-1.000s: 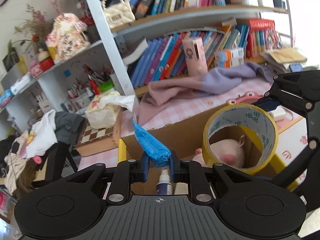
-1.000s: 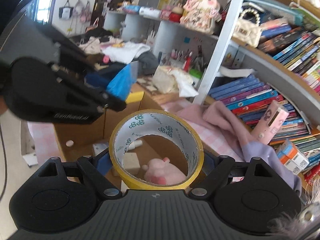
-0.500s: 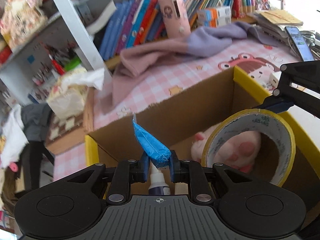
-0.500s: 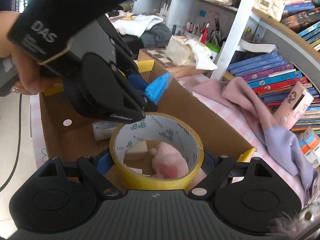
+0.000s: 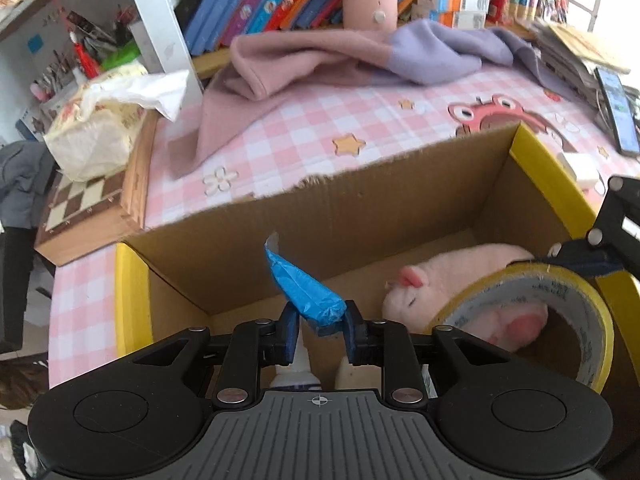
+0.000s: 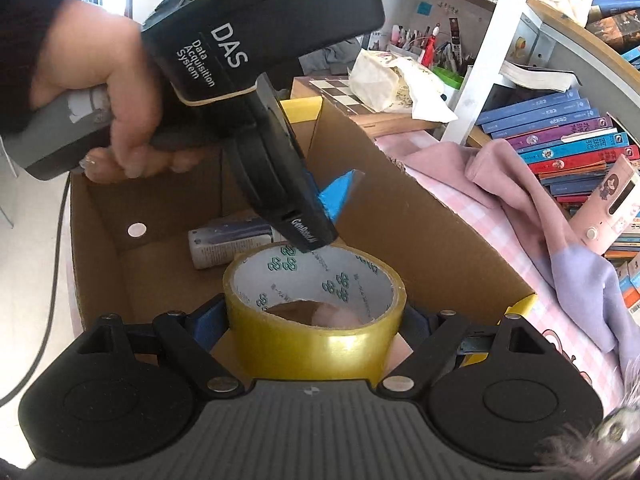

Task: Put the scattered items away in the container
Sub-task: 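Lower the blue item into the box with the left tool while the right tool lowers the tape roll in, then open both tools and raise them out of the yellow box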

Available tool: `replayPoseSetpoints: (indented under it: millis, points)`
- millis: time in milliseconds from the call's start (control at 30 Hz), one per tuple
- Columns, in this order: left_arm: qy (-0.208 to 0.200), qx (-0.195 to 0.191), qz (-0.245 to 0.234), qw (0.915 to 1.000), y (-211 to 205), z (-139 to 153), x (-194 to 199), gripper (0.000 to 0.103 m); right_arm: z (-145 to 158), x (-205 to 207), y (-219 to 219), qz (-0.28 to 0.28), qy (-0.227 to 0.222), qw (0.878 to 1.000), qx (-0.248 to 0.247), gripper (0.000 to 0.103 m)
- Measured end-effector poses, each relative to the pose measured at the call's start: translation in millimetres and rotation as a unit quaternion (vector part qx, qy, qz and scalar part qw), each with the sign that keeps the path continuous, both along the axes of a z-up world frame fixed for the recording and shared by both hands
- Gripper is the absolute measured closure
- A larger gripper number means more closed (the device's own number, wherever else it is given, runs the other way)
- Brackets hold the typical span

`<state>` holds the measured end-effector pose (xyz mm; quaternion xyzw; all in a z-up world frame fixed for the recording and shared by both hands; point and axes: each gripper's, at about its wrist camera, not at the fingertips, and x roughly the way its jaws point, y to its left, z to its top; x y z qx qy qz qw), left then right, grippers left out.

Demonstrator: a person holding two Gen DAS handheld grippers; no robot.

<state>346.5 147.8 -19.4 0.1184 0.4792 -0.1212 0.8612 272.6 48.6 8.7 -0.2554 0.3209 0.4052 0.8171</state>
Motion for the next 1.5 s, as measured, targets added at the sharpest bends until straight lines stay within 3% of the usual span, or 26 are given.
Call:
replayPoseSetpoints:
  millis: [67,167,567,800,1000,1267,1500]
  points:
    - [-0.017,0.002,0.001,0.9999,0.5,6.2,-7.8,0.049,0.7,1.0,-2.0,-0.002,0.004,1.000,0.010,0.017]
    - [-0.043,-0.001,-0.001,0.9991,2.7,18.4,-18.1,0.041,3.4,1.6,-3.0,-0.006,0.005,1.000,0.023,0.016]
    - [-0.150,-0.018,0.079,0.9854,13.7,66.9,-82.5,0.032,39.8,-17.6,-13.4,-0.022,-0.033,0.995,0.093,0.012]
    - [-0.194,-0.026,0.096,0.9760,7.6,88.8,-121.6,0.032,61.9,-40.2,-28.0,-0.038,-0.069,0.991,0.109,0.012]
    - [-0.235,-0.019,0.104,0.9663,0.4,104.2,-158.9,0.025,75.3,-70.1,-45.8,-0.062,-0.114,0.985,0.116,0.012]
    - [-0.265,-0.026,0.122,0.9560,-12.9,115.5,-211.1,0.022,86.6,-114.2,-80.8,-0.111,-0.152,0.973,0.132,0.012]
    - [-0.278,-0.021,0.137,0.9506,-30.3,119.1,-257.3,0.018,89.8,-150.5,-115.9,-0.167,-0.158,0.963,0.142,0.012]
